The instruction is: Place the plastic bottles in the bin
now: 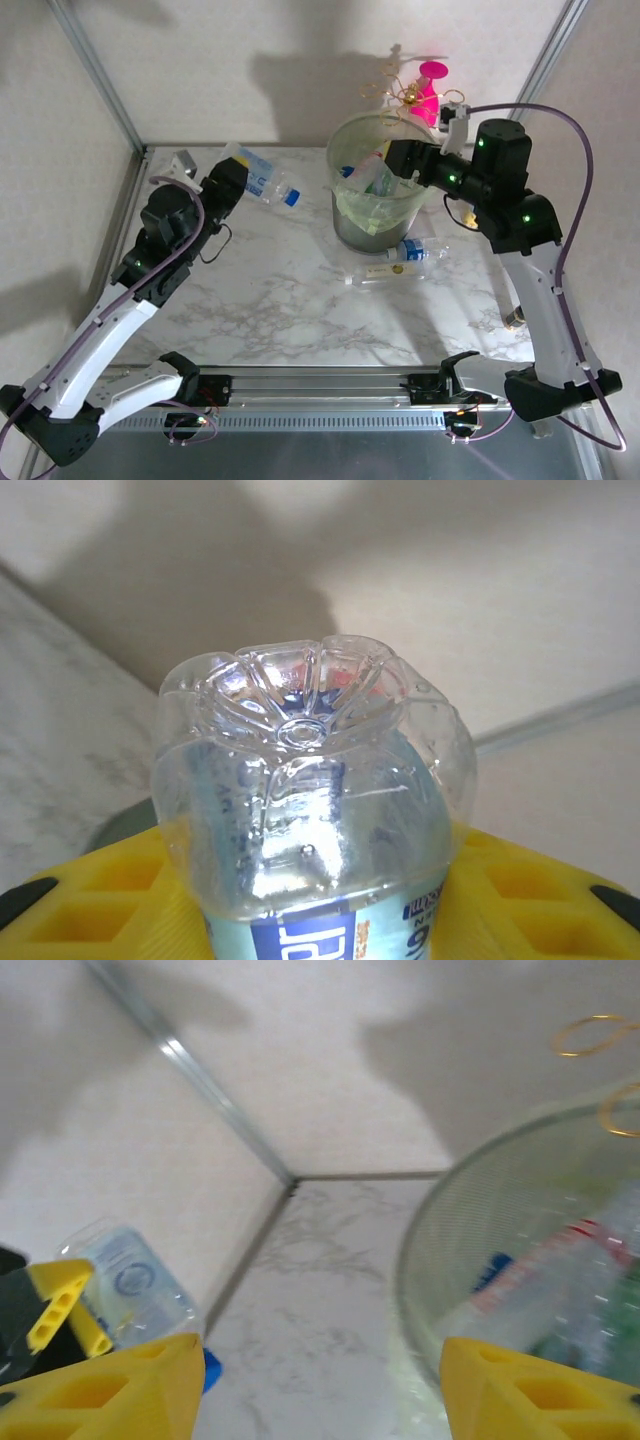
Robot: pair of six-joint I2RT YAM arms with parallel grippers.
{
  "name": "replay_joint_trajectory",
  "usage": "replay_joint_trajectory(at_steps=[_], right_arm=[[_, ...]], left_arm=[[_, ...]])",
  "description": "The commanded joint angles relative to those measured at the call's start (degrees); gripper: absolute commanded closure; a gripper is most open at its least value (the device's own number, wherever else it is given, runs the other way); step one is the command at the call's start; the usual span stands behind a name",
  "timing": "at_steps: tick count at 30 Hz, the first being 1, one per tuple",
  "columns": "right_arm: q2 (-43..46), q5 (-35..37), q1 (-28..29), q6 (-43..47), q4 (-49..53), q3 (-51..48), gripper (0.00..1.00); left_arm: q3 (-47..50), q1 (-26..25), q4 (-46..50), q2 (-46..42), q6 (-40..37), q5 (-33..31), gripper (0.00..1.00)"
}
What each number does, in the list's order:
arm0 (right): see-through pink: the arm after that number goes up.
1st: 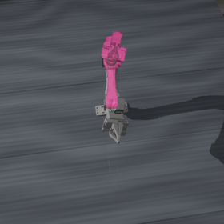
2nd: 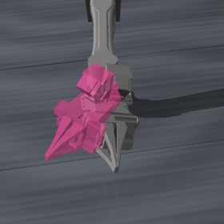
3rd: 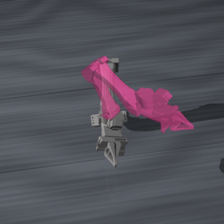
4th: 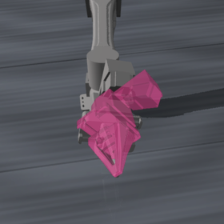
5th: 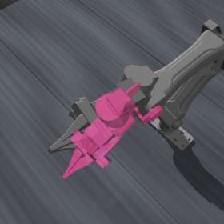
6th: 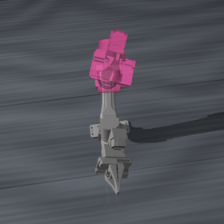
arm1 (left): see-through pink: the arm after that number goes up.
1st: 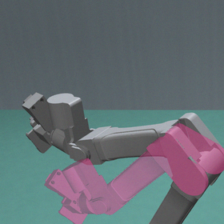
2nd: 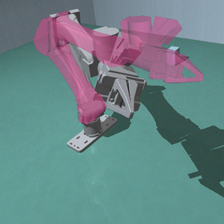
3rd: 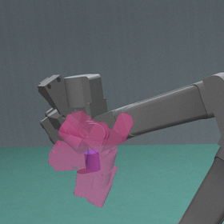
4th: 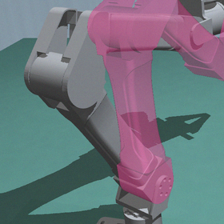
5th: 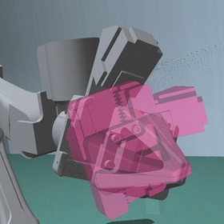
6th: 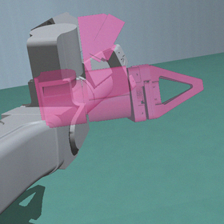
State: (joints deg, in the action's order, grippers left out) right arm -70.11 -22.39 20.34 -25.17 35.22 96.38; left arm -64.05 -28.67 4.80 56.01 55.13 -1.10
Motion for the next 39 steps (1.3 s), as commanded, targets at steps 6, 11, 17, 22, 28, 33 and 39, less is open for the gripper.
replay_joint_trajectory(at_steps=[6, 11, 17, 22, 28, 33, 39], right_arm=[[-3.5, -21.2, 1.7, -3.4, -12.6, 1.3, 0.32], [-7.5, -15.2, 6.3, 3.7, -4.6, 9.1, 0.24], [-13.6, -5.2, 11.2, 10.4, 6.2, 20.5, 0.16], [-16.6, -4.9, 17.4, 14.2, 10.2, 24.1, 0.11], [-18.6, 8.1, 20.9, 16.7, 15.8, 25.2, 0.11], [-19.1, 18.2, 21.3, 16.6, 17.4, 25.8, 0.11], [-19.2, 15.3, 22.0, 17.1, 16.3, 25.8, 0.18]], left_arm=[[-8.6, 0.5, -12.4, 5.1, -10.4, 22.2, 0.56], [-13.1, -0.5, -11.1, 8.9, -11.1, 25.5, 0.57], [-16.7, -1.3, -8.6, 12.1, -12.9, 27.2, 0.59], [-19.0, -1.8, -6.6, 14.5, -14.6, 28.4, 0.58], [-22.1, -2.3, -4.8, 16.7, -15.3, 30.1, 0.6], [-24.8, -3.4, -2.5, 18.6, -16.3, 30.8, 0.63], [-25.2, -4.2, -2.9, 19.3, -16.4, 31.8, 0.64]])
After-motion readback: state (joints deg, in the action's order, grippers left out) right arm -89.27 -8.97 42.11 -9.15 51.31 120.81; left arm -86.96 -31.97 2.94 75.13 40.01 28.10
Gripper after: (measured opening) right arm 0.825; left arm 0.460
